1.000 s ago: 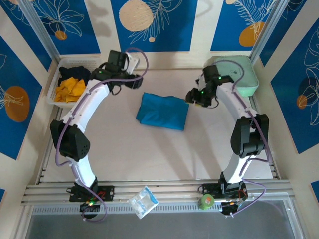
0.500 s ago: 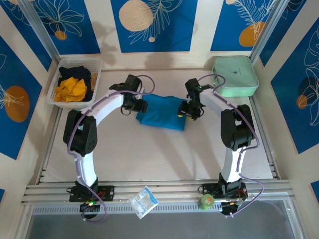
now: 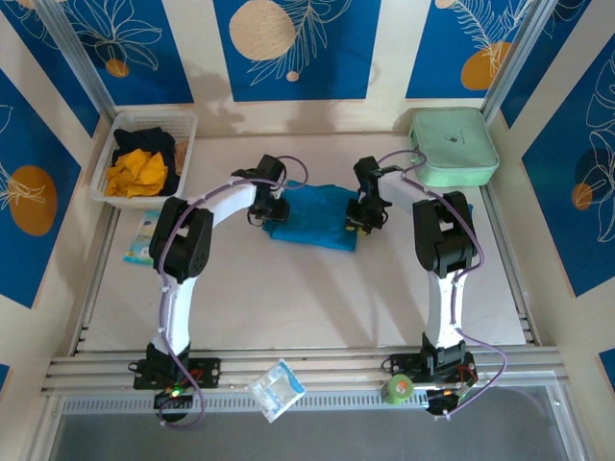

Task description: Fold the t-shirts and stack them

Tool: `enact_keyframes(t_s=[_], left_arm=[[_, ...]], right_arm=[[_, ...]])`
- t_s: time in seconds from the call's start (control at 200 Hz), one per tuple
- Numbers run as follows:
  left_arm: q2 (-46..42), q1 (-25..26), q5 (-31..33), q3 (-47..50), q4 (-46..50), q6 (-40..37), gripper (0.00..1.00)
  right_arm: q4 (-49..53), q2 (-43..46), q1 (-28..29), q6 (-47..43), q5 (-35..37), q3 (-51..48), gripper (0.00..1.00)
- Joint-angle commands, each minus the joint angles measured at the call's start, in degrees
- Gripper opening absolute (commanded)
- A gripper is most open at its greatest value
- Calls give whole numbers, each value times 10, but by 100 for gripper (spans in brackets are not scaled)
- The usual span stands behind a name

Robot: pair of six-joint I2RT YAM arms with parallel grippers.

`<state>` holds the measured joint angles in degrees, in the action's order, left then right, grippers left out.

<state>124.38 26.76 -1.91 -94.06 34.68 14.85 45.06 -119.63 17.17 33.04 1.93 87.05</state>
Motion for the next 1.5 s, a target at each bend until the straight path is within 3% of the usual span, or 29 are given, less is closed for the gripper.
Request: enact_keyframes(t_s=[0.0,0.17,0.34,0.54,0.685,0.81,1.021,1.106,1.216,1.351,1.361,1.366,1.376,1.496], left_arm=[[29,4,4,-28,1,4,37],[69,2,38,-73,24,-8,27],[132,-6,62,-170,63,-31,16],[251,-37,44,-383,150,-54,12],[323,-59,28,-528,179,-71,13],[332,-73,33,-554,145,-91,13],[322,-78,49,-555,85,-139,21],[319,-79,52,-556,71,-150,32],[311,-79,51,-556,62,-150,50],[287,-79,49,-555,61,-149,62],[285,-78,49,-555,61,-149,63],[284,-78,49,-555,60,-149,63],[282,-78,49,-555,60,-149,64],[246,-79,48,-555,63,-150,70]], right_arm=[[-10,-40,-5,-5,-13,30,18],[-5,-88,-15,-19,-20,89,0],[12,-151,-31,-40,-27,192,0],[61,-256,-46,-62,-32,380,0],[97,-337,-59,-60,-50,522,0],[108,-389,-69,-48,-74,613,0],[82,-406,-81,-33,-91,631,0],[81,-406,-82,-34,-97,634,0],[96,-404,-85,-40,-106,653,26],[107,-381,-90,-50,-116,671,81],[108,-379,-91,-50,-116,671,87],[108,-376,-91,-51,-116,670,96],[109,-373,-91,-51,-116,670,100],[124,-335,-98,-61,-110,669,99]])
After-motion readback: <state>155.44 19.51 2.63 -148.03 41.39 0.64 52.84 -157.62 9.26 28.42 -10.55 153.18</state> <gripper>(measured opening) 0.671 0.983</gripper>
